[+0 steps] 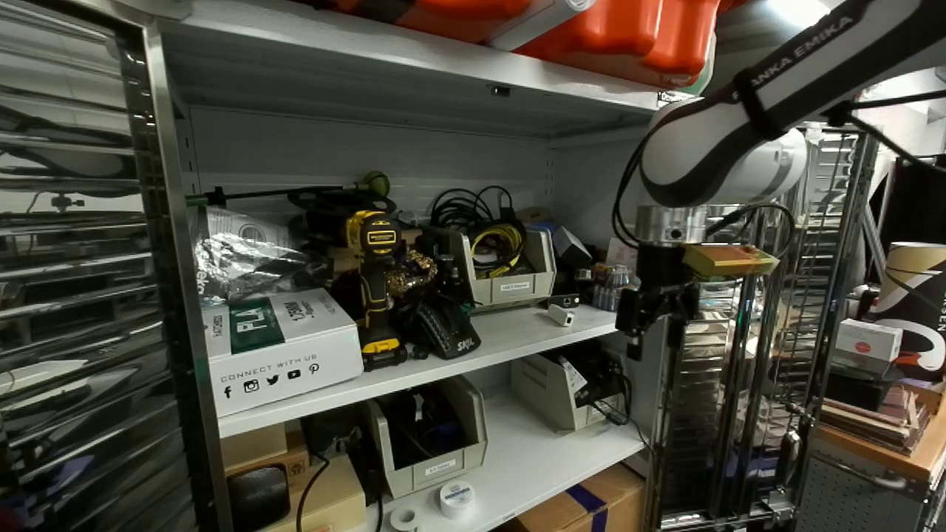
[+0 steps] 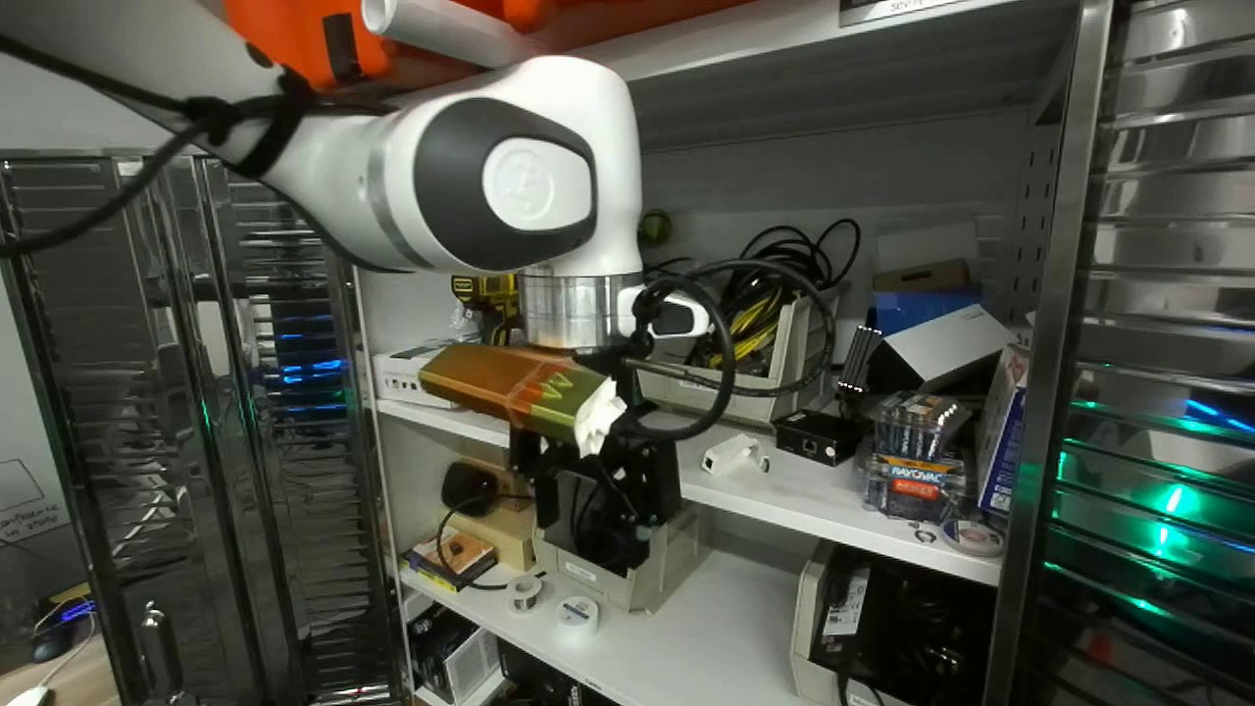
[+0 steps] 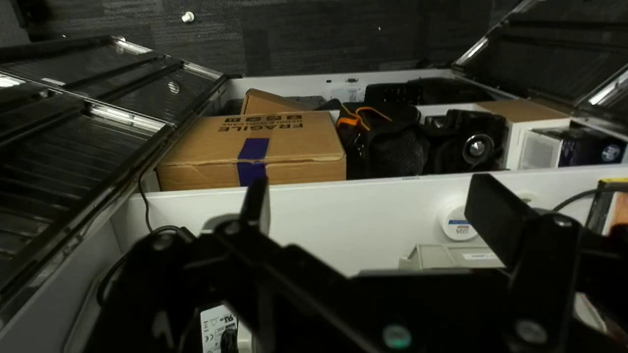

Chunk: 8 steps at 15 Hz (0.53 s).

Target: Put the white object on the tray with the cables

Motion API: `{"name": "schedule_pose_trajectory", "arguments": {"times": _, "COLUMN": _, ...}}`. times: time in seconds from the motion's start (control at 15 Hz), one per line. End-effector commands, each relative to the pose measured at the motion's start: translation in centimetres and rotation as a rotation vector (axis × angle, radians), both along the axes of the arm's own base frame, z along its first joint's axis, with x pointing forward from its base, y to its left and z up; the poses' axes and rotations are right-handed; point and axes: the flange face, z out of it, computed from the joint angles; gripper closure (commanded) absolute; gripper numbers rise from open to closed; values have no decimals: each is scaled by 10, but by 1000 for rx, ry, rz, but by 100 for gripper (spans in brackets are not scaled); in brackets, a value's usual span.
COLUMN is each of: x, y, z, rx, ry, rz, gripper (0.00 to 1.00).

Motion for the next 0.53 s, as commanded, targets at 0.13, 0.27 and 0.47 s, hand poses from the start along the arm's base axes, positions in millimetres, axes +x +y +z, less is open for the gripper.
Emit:
{"name": "schedule_pose_trajectory", "arguments": {"times": 0.13, "x": 90, "y": -3, "z": 17, "rx": 25, "ry": -83, "rz": -133, "gripper": 0}}
{"name": "schedule_pose_trajectory", "arguments": {"times": 0.27, "x": 115, "y": -5, "z": 20, "rx": 17, "ry": -104, "rz": -176, "gripper": 0}}
{"name": "schedule_pose_trajectory", "arguments": {"times": 0.47, "x": 147, "y": -9, "z": 17, "rx": 22, "ry": -121, "rz": -238, "gripper": 0}}
